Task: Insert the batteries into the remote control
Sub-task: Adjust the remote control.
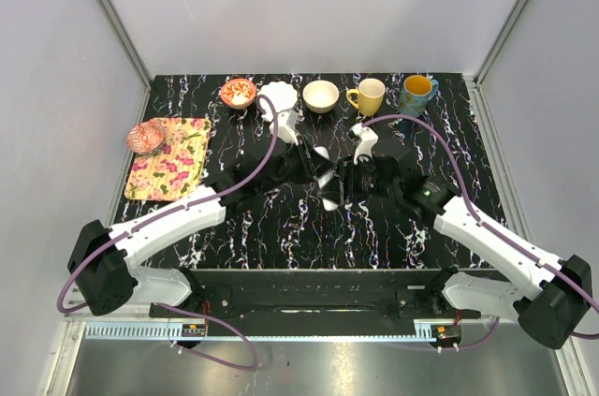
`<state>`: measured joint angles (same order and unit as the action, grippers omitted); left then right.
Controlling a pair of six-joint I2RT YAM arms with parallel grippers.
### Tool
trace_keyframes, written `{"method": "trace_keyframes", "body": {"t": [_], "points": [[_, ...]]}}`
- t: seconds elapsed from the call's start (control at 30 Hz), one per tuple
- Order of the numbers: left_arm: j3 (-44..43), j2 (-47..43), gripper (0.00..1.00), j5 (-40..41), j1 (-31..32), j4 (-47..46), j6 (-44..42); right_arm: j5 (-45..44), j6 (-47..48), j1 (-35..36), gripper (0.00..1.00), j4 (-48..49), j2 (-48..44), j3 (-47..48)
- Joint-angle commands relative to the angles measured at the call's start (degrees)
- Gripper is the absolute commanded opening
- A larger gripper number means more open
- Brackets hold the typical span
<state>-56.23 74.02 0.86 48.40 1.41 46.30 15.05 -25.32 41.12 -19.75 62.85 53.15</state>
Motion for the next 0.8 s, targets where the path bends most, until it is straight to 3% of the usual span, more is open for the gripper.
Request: {"method": "trace_keyframes", "body": {"t": [0.0, 0.07, 0.1, 0.13, 0.17, 0.3, 0.6, 0.63, 0.77], "points": [[-1.96, 0.6, 0.14, 2.39, 0.29, -1.06, -2.01, -1.07, -1.22, 0.54, 0.0, 3.4, -0.62, 2.05], [-2.13, 0.6, 0.0, 2.48, 0.29, -1.15, -2.18, -1.42, -1.48, 0.54, 0.0, 3.23, -0.88, 2.14], [-2.05, 0.51, 0.0, 2.56, 0.29, -1.15, -2.36, -1.43, -1.66, 0.54, 0.02, 2.79, -0.89, 2.14], [-2.04, 0.34, 0.0, 2.65, 0.12, -1.15, -2.45, -1.25, -1.66, 0.54, 0.13, 2.52, -1.23, 2.49], [-1.96, 0.16, 0.0, 3.17, 0.2, -1.15, -2.53, -0.38, -1.84, 0.54, 0.37, 2.09, -1.41, 2.92], [-1.08, -2.46, 0.0, 5.02, -0.32, -2.36, -3.5, 0.33, -2.54, 0.62, 0.73, -1.6, -2.73, 5.21], [9.29, -11.08, 0.0, 2.74, -6.21, -14.76, 2.3, 0.15, -4.99, 0.54, 0.9, -1.53, -5.64, 4.17], [9.64, -11.26, 0.0, 2.39, -6.3, -15.38, 2.65, 0.59, -5.35, 0.54, 1.0, -1.09, -5.46, 3.72], [9.64, -10.65, 0.0, -0.51, -6.39, -16.0, 3.44, 1.39, -6.32, 0.54, 1.0, 2.42, -4.14, 2.84]]}}
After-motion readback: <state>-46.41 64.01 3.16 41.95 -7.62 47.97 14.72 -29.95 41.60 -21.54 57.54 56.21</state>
